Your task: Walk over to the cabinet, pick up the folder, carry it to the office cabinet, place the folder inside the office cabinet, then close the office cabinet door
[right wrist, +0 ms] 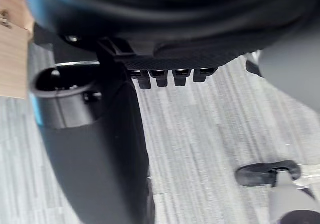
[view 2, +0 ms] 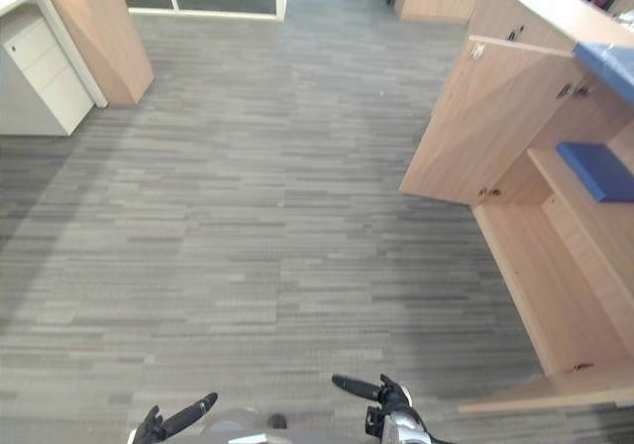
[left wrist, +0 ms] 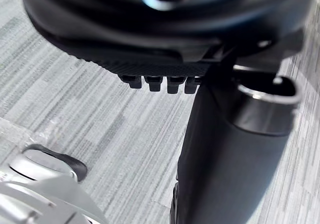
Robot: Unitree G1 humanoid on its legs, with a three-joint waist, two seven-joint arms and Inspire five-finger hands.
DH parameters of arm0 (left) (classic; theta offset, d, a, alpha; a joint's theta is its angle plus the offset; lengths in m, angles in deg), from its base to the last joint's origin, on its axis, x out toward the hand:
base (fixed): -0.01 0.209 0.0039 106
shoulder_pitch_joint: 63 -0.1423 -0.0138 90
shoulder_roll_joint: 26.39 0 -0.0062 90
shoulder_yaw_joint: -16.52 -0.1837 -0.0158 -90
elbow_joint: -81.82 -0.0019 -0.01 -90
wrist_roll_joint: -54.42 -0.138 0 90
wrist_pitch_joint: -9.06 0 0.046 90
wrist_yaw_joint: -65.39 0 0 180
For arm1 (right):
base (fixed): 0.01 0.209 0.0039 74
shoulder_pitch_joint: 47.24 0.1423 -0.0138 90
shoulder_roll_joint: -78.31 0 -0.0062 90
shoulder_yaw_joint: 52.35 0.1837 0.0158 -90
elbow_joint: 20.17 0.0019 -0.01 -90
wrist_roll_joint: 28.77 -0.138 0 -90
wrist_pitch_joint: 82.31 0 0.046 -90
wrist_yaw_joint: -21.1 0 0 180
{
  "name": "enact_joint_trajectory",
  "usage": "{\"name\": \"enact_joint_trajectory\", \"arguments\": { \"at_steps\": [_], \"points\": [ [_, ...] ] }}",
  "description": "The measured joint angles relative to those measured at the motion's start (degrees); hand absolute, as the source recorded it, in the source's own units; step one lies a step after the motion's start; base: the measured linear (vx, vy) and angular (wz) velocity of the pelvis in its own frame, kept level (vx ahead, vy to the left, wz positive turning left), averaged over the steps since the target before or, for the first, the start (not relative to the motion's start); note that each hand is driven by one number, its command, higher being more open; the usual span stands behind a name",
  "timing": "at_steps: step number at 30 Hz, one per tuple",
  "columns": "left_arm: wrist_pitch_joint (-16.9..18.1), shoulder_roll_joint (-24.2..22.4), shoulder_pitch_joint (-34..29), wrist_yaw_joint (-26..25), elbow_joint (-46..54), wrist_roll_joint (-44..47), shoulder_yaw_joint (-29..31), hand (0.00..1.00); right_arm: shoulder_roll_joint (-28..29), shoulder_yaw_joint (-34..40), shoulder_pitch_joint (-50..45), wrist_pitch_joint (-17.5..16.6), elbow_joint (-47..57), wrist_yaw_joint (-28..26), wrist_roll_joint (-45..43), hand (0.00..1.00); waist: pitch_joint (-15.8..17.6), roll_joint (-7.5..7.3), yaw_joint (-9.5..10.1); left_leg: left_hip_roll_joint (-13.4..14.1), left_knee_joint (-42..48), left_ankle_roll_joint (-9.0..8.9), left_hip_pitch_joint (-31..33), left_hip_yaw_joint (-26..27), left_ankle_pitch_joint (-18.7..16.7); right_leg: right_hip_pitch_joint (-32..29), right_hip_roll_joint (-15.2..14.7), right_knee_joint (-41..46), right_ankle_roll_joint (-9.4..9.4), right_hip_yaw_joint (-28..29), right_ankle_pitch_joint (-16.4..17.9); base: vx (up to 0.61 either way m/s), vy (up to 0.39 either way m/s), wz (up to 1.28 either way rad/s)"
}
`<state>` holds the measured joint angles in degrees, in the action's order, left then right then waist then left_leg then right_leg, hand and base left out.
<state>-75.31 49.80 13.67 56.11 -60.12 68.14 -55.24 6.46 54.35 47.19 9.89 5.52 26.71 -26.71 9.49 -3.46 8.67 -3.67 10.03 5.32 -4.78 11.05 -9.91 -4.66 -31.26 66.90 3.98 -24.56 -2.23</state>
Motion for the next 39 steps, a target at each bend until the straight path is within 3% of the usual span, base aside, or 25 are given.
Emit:
{"name": "enact_joint_trajectory", "arguments": {
  "at_steps": [1, 2, 4, 5, 6, 7, 8, 9, 10, 15, 16, 17, 18, 19, 20, 23, 25, 28, 30, 31, 32, 33, 34, 36, 39],
  "points": [
    [-0.1, 0.0, 0.1, 0.0, 0.0, -0.4, 0.0, 1.0, 0.1, 0.0, 0.2, -0.1, 0.0, 0.0, 0.0, 1.0, -0.1, 0.11, -0.03, 0.0, -0.8, 0.0, -0.9, -0.1, 0.0, -0.9, 0.3, 0.5, -0.35, -1.6, 1.7, 0.22, 0.034, 0.1],
    [-0.1, 0.0, 0.3, 0.1, -0.2, -1.1, 0.0, 1.0, 0.2, -0.1, 1.1, -0.2, 0.0, -0.1, 0.0, 1.0, 0.0, 0.39, -0.62, 0.2, -1.8, 0.0, -2.1, -0.6, 0.0, -2.3, 0.8, -0.7, -1.4, -5.8, 5.7, 0.24, -0.002, 0.16],
    [-0.4, -0.3, 1.5, 0.1, -1.0, -1.4, 0.0, 1.0, 0.1, 0.0, 1.6, -0.1, 0.0, -0.1, 0.0, 1.0, 0.9, 1.48, -1.01, 1.1, -2.7, -0.04, -4.3, -1.4, 0.0, -3.2, 2.2, -7.2, -2.63, -12.5, 11.2, 0.19, -0.048, 0.15],
    [-0.6, -0.4, 2.1, 0.0, -1.2, -2.2, -0.1, 1.0, 0.1, -0.3, 1.9, -0.4, 0.1, -0.2, -0.1, 1.0, 1.4, 2.5, -1.28, 2.5, -2.6, -0.77, -5.3, -2.0, -0.4, -3.1, 4.5, -16.1, -4.27, -16.7, 12.8, 0.17, -0.101, 0.12],
    [-0.6, -0.2, 2.4, 0.0, -0.9, -3.1, -0.9, 1.0, 0.1, -1.0, 2.6, -0.2, -0.2, -0.1, -1.1, 1.0, 1.6, 2.5, -1.32, 3.5, -2.5, -2.0, -6.1, -1.9, -1.1, -2.9, 6.9, -28.1, -4.88, -21.5, 11.9, 0.2, -0.128, 0.07],
    [-0.6, 0.2, 2.3, 0.0, -0.6, -3.2, -1.1, 1.0, 0.2, -1.6, 2.9, -0.1, -0.5, -0.1, -1.6, 1.0, 1.8, 2.34, -1.08, 3.5, -2.5, -2.75, -6.5, -1.7, -1.6, -2.8, 8.0, -34.0, -4.62, -23.8, 10.0, 0.13, -0.098, -0.11],
    [-0.7, 0.8, 2.1, 0.1, -0.3, -3.6, -1.0, 1.0, 1.0, -1.9, 3.1, 0.1, -0.6, -0.1, -2.2, 1.0, 2.1, 0.55, -0.39, 3.1, -2.4, -4.54, -8.0, -0.5, -2.7, -3.0, 9.3, -43.0, -2.66, -27.0, 2.6, 0.13, -0.136, -0.24],
    [-0.7, 1.0, 1.7, 0.1, 0.1, -4.0, -0.9, 1.0, 1.6, -2.0, 3.1, 0.2, -0.6, 0.0, -2.3, 1.0, 2.2, -0.84, -0.07, 2.7, -2.2, -5.3, -8.7, -0.4, -3.5, -3.3, 9.8, -45.1, -0.25, -27.6, -1.2, 0.17, -0.196, -0.42],
    [-0.8, 1.2, 1.0, -0.1, -0.1, -4.7, -0.9, 1.0, 1.4, -2.6, 2.2, 0.3, -0.5, -0.3, -2.4, 1.0, 1.1, -0.09, 0.2, 4.3, -0.3, -5.57, -9.0, 0.7, -6.7, -2.3, 11.9, -46.0, 1.59, -28.8, 2.7, 0.21, -0.22, -0.6],
    [-1.2, -0.4, 1.0, 0.3, -1.6, -5.6, -0.5, 1.0, 1.6, -0.8, 0.8, -0.5, 0.4, -0.3, -2.8, 1.0, 0.6, 2.79, -1.53, 13.7, 5.3, -9.84, -9.2, 4.2, -13.5, -1.9, 21.0, -44.9, 0.8, -27.7, 9.7, 0.25, -0.187, -0.39],
    [-1.7, -0.4, 1.2, 0.6, -3.1, -5.5, 0.2, 1.0, 1.6, -0.4, 0.6, -0.4, 0.4, -0.4, -3.9, 1.0, 0.1, 3.0, -1.8, 16.0, 11.4, -9.96, -8.2, 3.6, -14.2, -0.8, 24.0, -46.2, 0.61, -27.3, 10.8, 0.37, -0.207, -0.54],
    [-2.0, -0.4, 0.9, 1.0, -3.3, -5.4, 1.4, 1.0, 1.6, 0.3, 0.2, -0.2, -0.1, -0.4, -4.5, 1.0, -0.1, 3.27, -1.68, 18.6, 23.7, -8.75, -4.1, 1.5, -13.2, 0.8, 27.2, -48.9, 0.76, -26.1, 10.8, 0.52, -0.263, -0.78],
    [-2.0, -1.2, 0.5, 0.9, -3.2, -5.0, 2.6, 1.0, 1.5, 0.4, -1.1, -0.7, 0.0, -0.1, -4.7, 1.0, -0.1, 4.33, -1.78, 21.5, 35.9, -7.62, 0.1, -0.9, -9.7, 3.4, 30.6, -51.3, 1.33, -24.2, 10.8, 0.37, -0.198, -0.74],
    [-1.9, -1.4, 0.6, 1.0, -3.2, -4.8, 2.9, 1.0, 1.6, 0.4, -1.2, -0.9, 0.1, 0.0, -4.9, 1.0, -0.1, 4.48, -1.73, 22.0, 38.8, -7.55, 1.0, -1.3, -8.2, 3.9, 31.3, -51.9, 1.62, -23.7, 11.0, 0.35, -0.089, -0.82],
    [-1.5, -1.5, 0.9, 1.0, -2.1, -4.1, 3.0, 1.0, 1.4, 0.2, -1.3, -1.1, -0.3, 0.6, -5.0, 1.0, -0.1, 4.62, -1.17, 23.7, 48.4, -7.28, 5.2, -2.6, -7.6, 5.2, 32.8, -52.8, 1.93, -21.1, 11.7, 0.26, 0.034, -0.83],
    [-0.3, 0.0, 1.2, 1.1, 1.2, -4.1, 2.8, 1.0, 1.6, 0.1, 0.4, -1.1, -2.7, 1.3, -5.0, 1.0, 1.4, 2.27, -0.68, 21.9, 53.3, -7.53, 13.8, -3.5, -9.7, 7.8, 33.2, -55.3, 1.51, -14.7, 12.3, 0.31, 0.06, -1.05],
    [0.2, 0.3, 1.2, 0.6, 2.3, -4.0, 2.9, 1.0, 1.5, 0.0, 0.9, -1.0, -3.7, 1.6, -5.0, 1.0, 2.2, 1.45, -0.36, 19.5, 47.4, -8.51, 17.5, -6.5, -10.8, 10.0, 33.1, -57.4, 0.64, -11.6, 11.8, 0.25, 0.097, -0.92],
    [0.1, 0.9, 0.9, -0.3, 2.7, -2.9, 3.0, 1.0, 1.3, -2.1, 1.2, -0.9, -4.0, 2.0, -4.9, 1.0, 3.9, -0.48, -0.27, 13.6, 25.4, -10.17, 19.8, -16.6, -9.6, 13.1, 31.4, -59.2, -1.66, -7.5, 12.0, 0.21, 0.18, -0.67],
    [0.0, 0.4, 0.1, -0.9, 2.7, -1.7, 3.1, 1.0, 1.4, -2.8, 0.9, -0.9, -3.7, 2.0, -4.6, 1.0, 4.4, -1.27, 0.04, 11.8, 13.0, -11.34, 19.8, -23.2, -5.9, 14.1, 30.0, -59.1, -3.24, -4.9, 12.7, 0.28, 0.26, -0.69],
    [0.0, -0.6, -0.5, -1.5, 2.7, -0.7, 3.5, 1.0, 2.0, -2.8, 0.4, -0.9, -3.2, 2.1, -4.5, 1.0, 4.4, -1.44, 0.77, 11.8, 9.8, -13.2, 19.2, -24.3, -2.0, 14.5, 29.1, -58.2, -4.95, -2.9, 13.3, 0.39, 0.323, -0.84],
    [-0.1, -1.4, -0.7, -2.0, 2.8, 0.3, 4.2, 1.0, 1.8, -2.8, -0.2, -0.9, -2.3, 2.0, -4.5, 1.0, 4.4, -1.3, 1.28, 11.4, 8.8, -14.81, 17.4, -23.9, 5.1, 15.0, 28.1, -57.3, -6.79, -1.4, 13.9, 0.41, 0.338, -0.82],
    [-0.1, -1.7, -1.0, -2.2, 2.8, 0.4, 4.2, 1.0, 1.7, -2.8, -0.2, -0.9, -1.9, 1.9, -4.5, 1.0, 4.3, -1.2, 1.32, 11.1, 9.8, -14.1, 17.4, -23.6, 7.0, 15.0, 27.6, -56.7, -7.51, -0.7, 14.4, 0.41, 0.336, -0.64],
    [-0.1, -1.6, -0.4, -2.2, 2.9, 0.4, 4.8, 1.0, 1.7, -3.1, -0.5, -0.9, -1.2, 1.5, -4.5, 1.0, 4.1, -2.36, 1.4, 9.9, 13.0, -12.47, 18.0, -21.9, 4.1, 15.0, 25.9, -56.3, -8.32, -0.3, 14.4, 0.39, 0.3, -0.58],
    [-0.1, -1.8, 0.3, -2.1, 2.9, 0.4, 5.4, 1.0, 1.8, -2.1, -1.0, -1.1, 0.9, 1.3, -4.4, 1.0, 3.2, -2.92, 1.32, 8.8, 16.9, -10.6, 17.7, -18.8, 1.1, 15.0, 23.4, -55.4, -9.29, 0.7, 13.8, 0.37, 0.271, -0.71],
    [0.1, -2.4, 0.5, -1.6, 2.6, 0.4, 5.2, 1.0, 1.9, 0.6, -1.5, -1.3, 2.2, 0.8, -4.4, 1.0, 1.9, -1.64, 0.92, 7.3, 17.6, -7.65, 13.2, -12.7, -2.6, 10.2, 16.8, -42.1, -9.42, 2.9, 13.7, 0.3, 0.314, -1.01]
  ]
}}
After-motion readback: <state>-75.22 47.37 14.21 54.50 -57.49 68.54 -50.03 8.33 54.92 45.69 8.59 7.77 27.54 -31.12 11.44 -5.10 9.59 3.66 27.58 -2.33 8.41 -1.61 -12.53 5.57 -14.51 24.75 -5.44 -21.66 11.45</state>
